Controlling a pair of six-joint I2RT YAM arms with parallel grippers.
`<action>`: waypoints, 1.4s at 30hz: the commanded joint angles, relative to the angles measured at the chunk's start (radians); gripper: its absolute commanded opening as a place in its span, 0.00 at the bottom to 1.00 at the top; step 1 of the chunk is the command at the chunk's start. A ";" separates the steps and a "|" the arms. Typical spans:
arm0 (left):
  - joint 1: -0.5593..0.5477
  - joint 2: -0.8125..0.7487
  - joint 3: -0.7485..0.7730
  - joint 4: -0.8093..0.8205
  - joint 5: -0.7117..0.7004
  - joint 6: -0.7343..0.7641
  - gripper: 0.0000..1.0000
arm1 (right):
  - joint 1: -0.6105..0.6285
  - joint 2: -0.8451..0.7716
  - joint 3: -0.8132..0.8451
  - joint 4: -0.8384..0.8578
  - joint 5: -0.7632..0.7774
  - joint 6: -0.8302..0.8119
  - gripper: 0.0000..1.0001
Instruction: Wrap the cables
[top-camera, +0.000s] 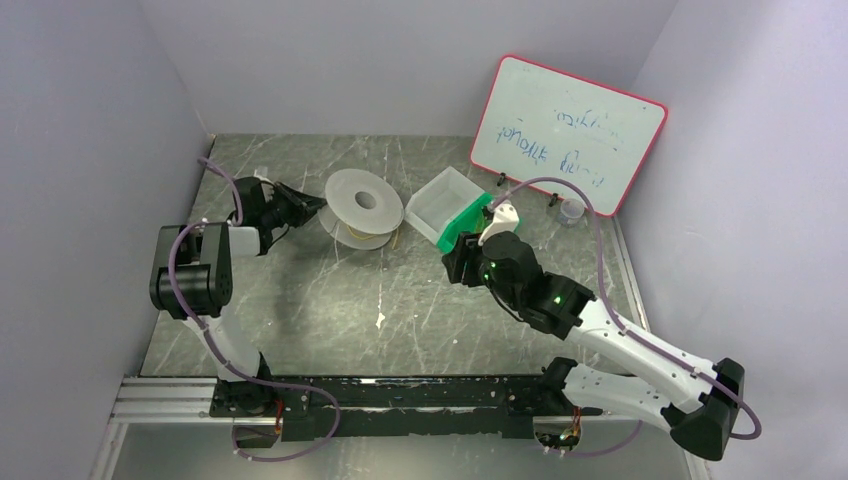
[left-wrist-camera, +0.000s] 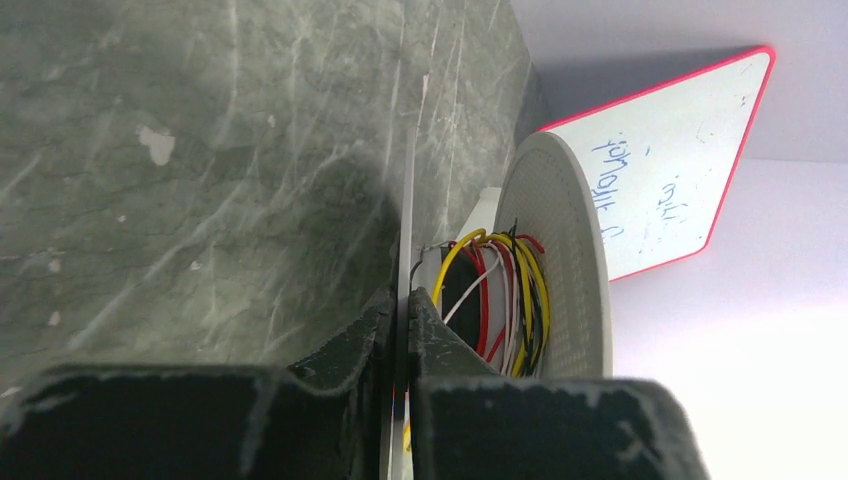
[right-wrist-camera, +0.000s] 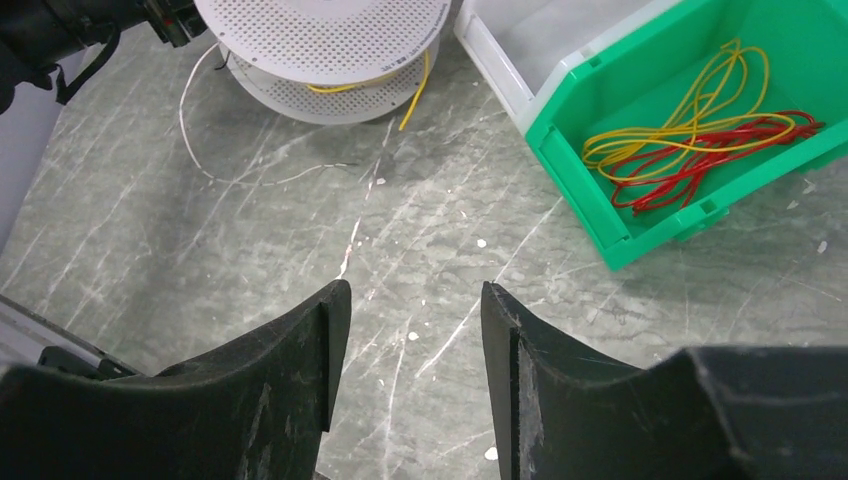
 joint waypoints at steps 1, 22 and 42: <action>0.035 0.008 -0.020 0.072 0.061 0.022 0.13 | -0.008 -0.020 -0.019 -0.004 0.020 -0.008 0.55; 0.138 -0.029 0.127 -0.473 -0.029 0.270 0.45 | -0.015 0.017 -0.018 0.020 0.012 -0.005 0.56; 0.175 -0.131 0.211 -0.743 -0.209 0.383 0.80 | -0.018 0.054 -0.002 -0.014 0.015 0.002 0.57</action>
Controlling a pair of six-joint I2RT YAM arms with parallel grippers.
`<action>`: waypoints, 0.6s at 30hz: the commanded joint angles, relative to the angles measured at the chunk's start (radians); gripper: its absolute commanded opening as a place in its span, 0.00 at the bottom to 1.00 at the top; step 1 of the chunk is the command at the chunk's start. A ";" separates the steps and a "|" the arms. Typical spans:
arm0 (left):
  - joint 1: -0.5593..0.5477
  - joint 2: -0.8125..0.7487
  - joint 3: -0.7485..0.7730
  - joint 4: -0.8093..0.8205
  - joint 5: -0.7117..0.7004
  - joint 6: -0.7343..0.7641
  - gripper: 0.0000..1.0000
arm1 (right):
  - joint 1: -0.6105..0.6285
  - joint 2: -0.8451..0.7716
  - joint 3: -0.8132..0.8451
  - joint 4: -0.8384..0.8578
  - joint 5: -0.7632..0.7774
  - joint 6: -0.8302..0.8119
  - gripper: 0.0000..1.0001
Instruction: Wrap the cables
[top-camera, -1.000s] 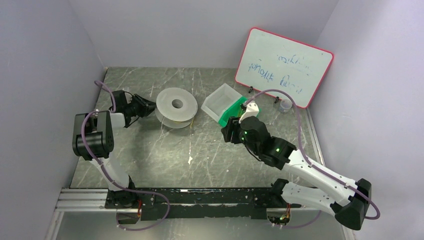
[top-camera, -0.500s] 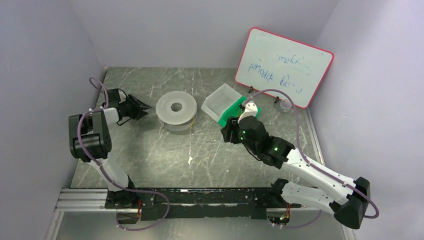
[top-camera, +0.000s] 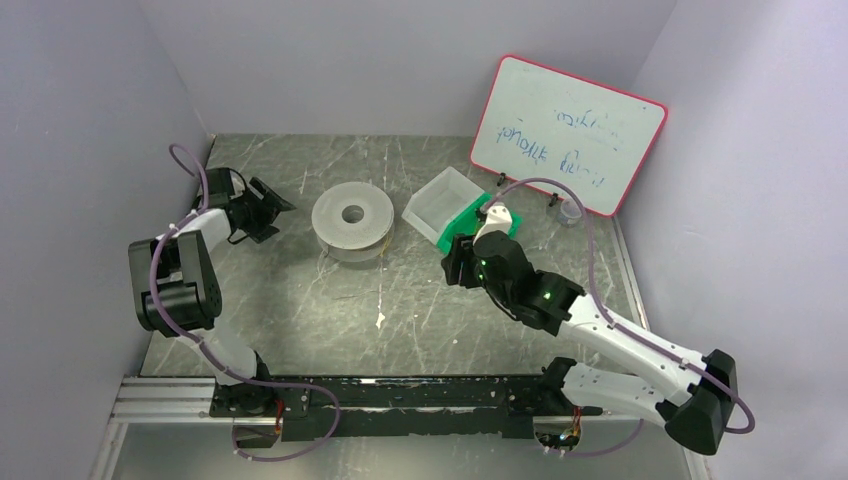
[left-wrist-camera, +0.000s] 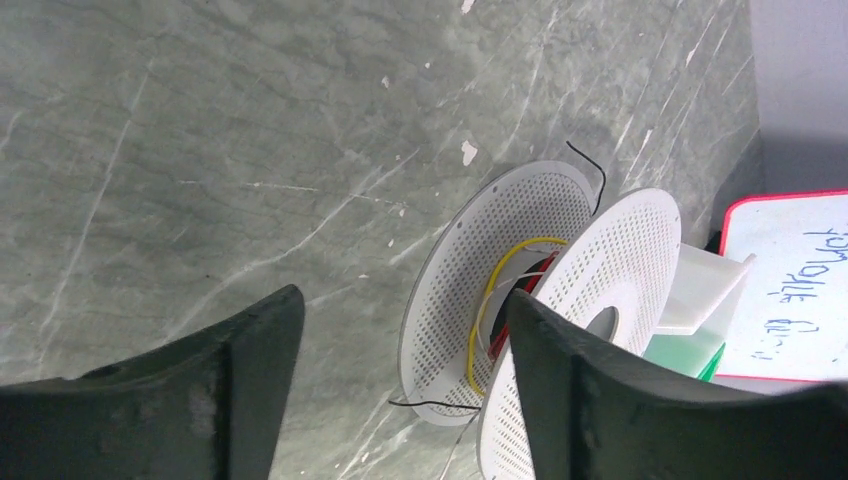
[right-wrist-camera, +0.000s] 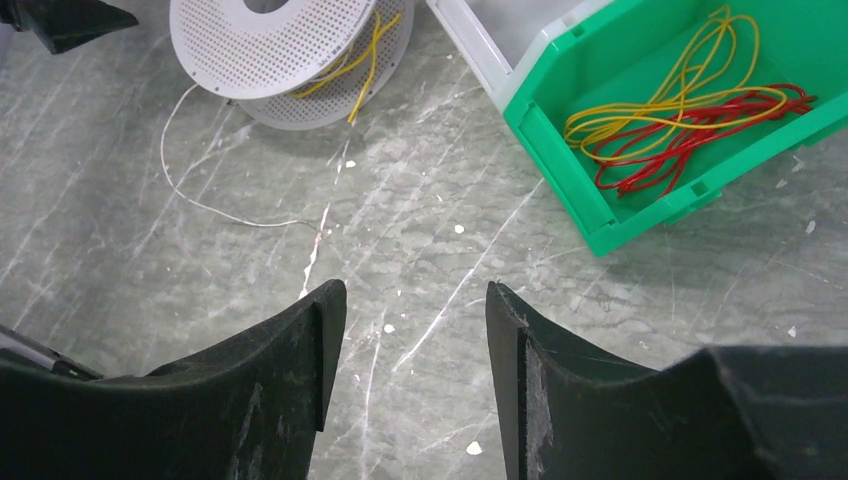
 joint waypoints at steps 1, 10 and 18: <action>0.010 -0.043 0.034 -0.060 -0.038 0.050 0.82 | -0.008 0.012 0.017 -0.014 0.006 0.006 0.58; -0.007 -0.093 0.126 -0.175 -0.137 0.124 0.99 | -0.088 0.155 0.086 -0.054 -0.101 -0.071 0.68; -0.168 -0.106 0.348 -0.351 -0.276 0.262 0.99 | -0.334 0.393 0.231 -0.055 -0.379 -0.067 1.00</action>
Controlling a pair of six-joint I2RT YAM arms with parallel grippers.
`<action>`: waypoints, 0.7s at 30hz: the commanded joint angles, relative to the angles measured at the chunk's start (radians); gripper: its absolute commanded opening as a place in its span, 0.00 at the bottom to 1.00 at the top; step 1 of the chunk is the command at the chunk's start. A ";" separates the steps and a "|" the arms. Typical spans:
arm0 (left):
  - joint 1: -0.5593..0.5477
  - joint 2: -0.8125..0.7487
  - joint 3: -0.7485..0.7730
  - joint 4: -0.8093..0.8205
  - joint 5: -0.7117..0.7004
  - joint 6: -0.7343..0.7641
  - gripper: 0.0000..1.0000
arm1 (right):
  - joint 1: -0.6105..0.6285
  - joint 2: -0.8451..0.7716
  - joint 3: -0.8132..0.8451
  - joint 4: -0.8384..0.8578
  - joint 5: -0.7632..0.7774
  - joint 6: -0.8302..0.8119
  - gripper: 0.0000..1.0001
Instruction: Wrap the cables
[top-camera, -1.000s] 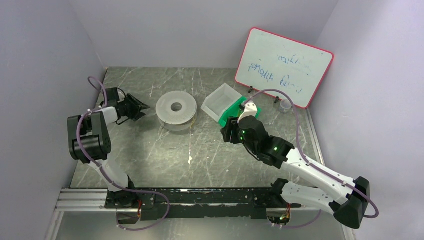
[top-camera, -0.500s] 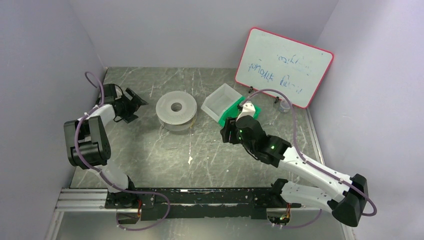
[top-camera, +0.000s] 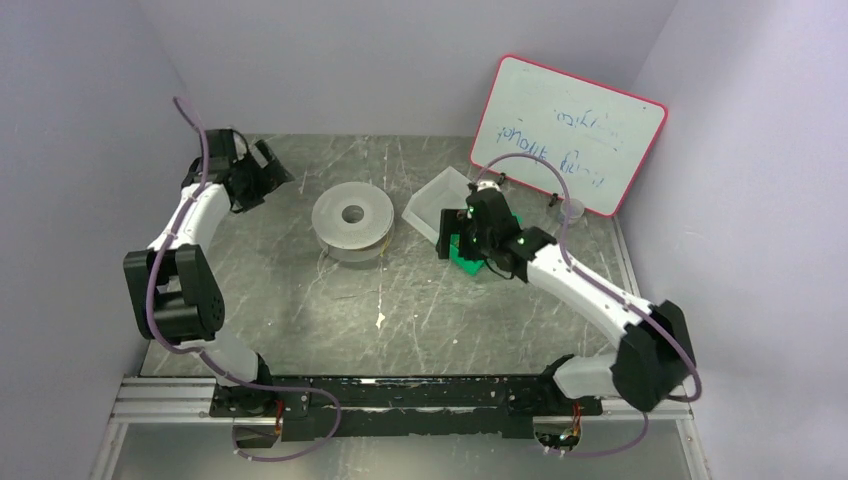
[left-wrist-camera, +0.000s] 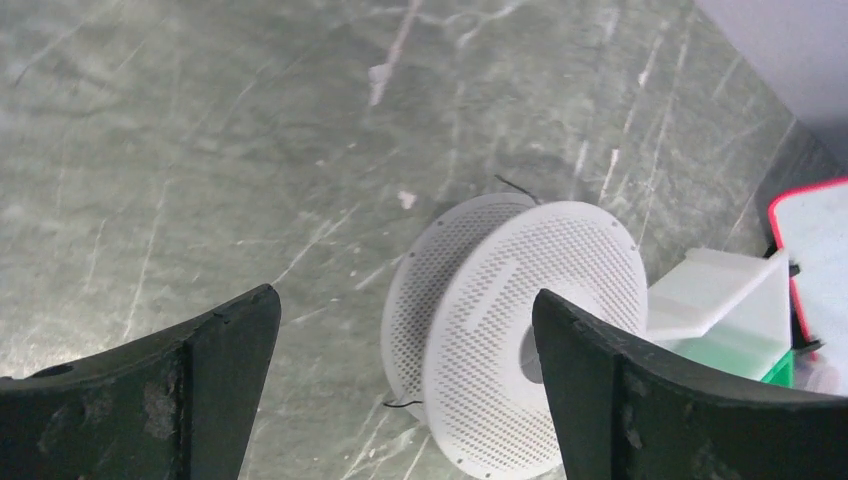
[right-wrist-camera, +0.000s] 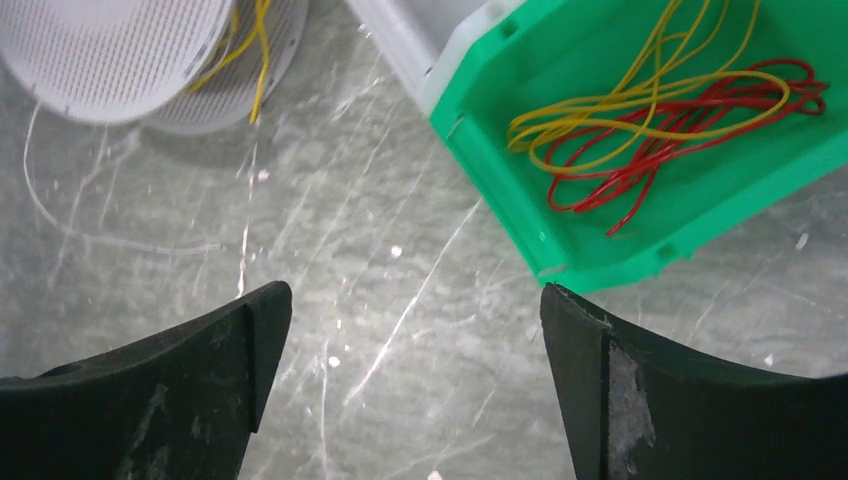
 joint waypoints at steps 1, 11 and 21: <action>-0.126 -0.034 0.138 -0.134 -0.126 0.114 0.99 | -0.116 0.108 0.117 -0.021 -0.144 0.009 1.00; -0.439 -0.053 0.317 -0.198 -0.196 0.243 0.99 | -0.148 0.155 0.149 -0.023 0.041 0.045 1.00; -0.763 -0.054 0.394 -0.233 -0.285 0.413 0.99 | -0.149 0.125 0.154 -0.083 0.126 0.042 1.00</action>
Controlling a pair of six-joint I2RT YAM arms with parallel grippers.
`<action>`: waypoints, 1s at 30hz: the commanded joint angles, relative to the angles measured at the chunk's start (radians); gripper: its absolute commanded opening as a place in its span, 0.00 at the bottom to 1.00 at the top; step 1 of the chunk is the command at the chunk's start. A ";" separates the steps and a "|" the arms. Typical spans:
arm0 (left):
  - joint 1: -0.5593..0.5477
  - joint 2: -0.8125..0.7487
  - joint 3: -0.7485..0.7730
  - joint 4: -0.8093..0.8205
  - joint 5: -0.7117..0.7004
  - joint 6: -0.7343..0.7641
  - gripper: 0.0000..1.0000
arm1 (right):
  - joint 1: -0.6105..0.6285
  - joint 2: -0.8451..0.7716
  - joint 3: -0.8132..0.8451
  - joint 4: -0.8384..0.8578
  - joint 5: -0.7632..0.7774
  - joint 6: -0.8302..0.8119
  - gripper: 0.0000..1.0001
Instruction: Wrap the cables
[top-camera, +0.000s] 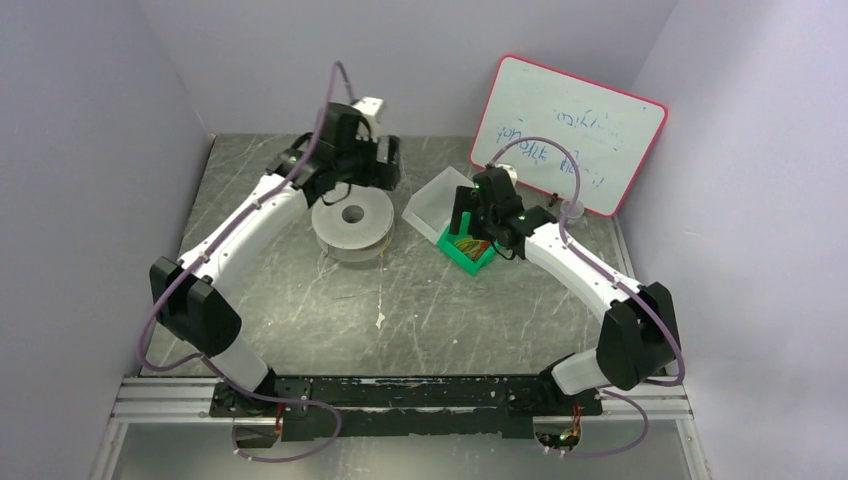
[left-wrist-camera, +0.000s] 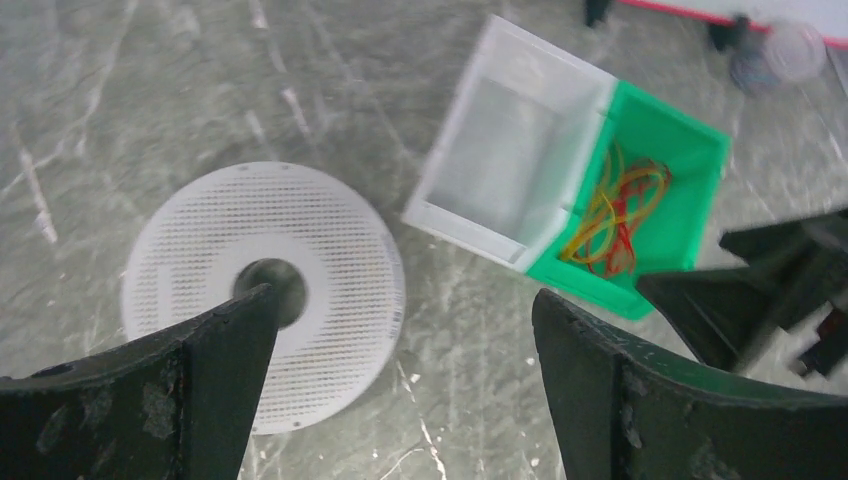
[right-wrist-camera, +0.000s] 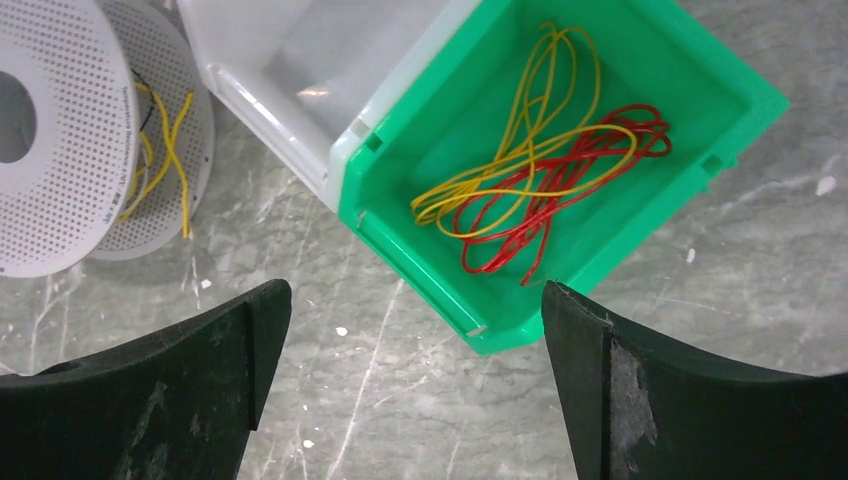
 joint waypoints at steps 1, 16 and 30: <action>-0.154 -0.041 0.008 -0.024 -0.091 0.133 0.99 | -0.003 -0.042 -0.002 -0.045 0.067 0.006 1.00; -0.240 -0.538 -0.505 0.203 -0.061 0.097 0.99 | -0.002 -0.348 -0.184 -0.004 0.209 -0.002 1.00; -0.240 -0.882 -0.756 0.315 -0.119 -0.060 0.99 | -0.002 -0.640 -0.276 0.008 0.197 -0.002 1.00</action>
